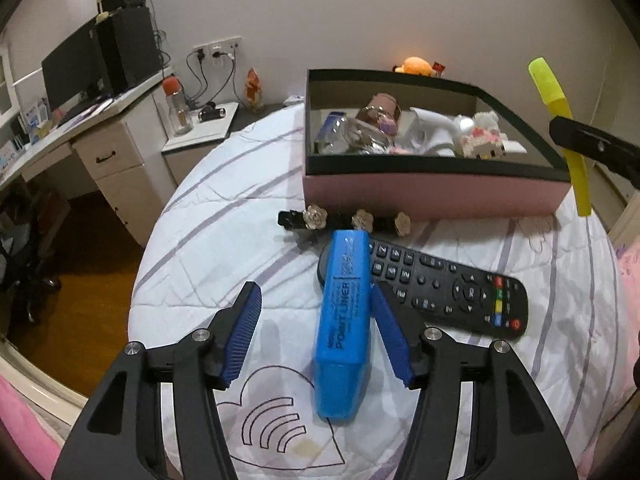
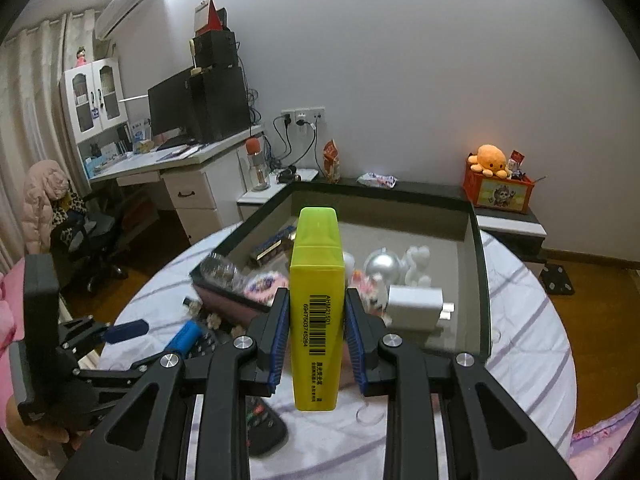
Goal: Organize rigid objects
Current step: 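Lift both highlighters and carry them over the pink box, then lower both highlighters into the box and open both grippers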
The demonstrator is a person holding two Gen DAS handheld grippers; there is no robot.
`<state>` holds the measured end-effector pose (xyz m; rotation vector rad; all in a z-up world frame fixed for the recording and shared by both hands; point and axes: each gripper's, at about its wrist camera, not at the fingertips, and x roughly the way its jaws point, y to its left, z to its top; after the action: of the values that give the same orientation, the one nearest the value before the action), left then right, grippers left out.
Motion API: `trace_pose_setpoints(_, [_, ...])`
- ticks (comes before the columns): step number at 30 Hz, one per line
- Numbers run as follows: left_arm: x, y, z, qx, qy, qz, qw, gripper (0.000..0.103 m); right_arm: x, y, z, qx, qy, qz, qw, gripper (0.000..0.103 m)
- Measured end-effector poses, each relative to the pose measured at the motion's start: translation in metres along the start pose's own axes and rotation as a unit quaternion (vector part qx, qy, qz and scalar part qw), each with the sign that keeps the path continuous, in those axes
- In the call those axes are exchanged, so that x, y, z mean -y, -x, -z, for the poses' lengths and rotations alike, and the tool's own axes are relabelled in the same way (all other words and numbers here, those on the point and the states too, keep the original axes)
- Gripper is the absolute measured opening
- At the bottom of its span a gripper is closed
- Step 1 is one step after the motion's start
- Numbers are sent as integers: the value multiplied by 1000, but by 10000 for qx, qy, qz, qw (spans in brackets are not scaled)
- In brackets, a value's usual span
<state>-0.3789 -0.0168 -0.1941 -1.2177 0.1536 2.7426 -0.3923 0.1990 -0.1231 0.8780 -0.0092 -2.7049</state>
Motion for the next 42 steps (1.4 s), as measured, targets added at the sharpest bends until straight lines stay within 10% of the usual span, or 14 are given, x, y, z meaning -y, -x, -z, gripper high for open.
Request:
trace_pose_setpoints(6, [3, -11, 0, -101, 10, 83, 9999, 57, 1, 2, 12, -145, -74, 45, 9999, 27])
trace_pose_setpoints(10, [4, -10, 0, -91, 73, 575, 9983, 26, 1, 6, 10, -124, -52, 80, 9999, 27])
trace_pose_setpoints(25, [11, 31, -12, 304, -147, 279, 9990, 26, -5, 22, 9, -9, -8, 76, 10000, 27])
trace_pose_setpoints(42, [69, 51, -105, 970, -863, 369, 9908, 26, 31, 14, -15, 91, -54, 323, 9994, 27])
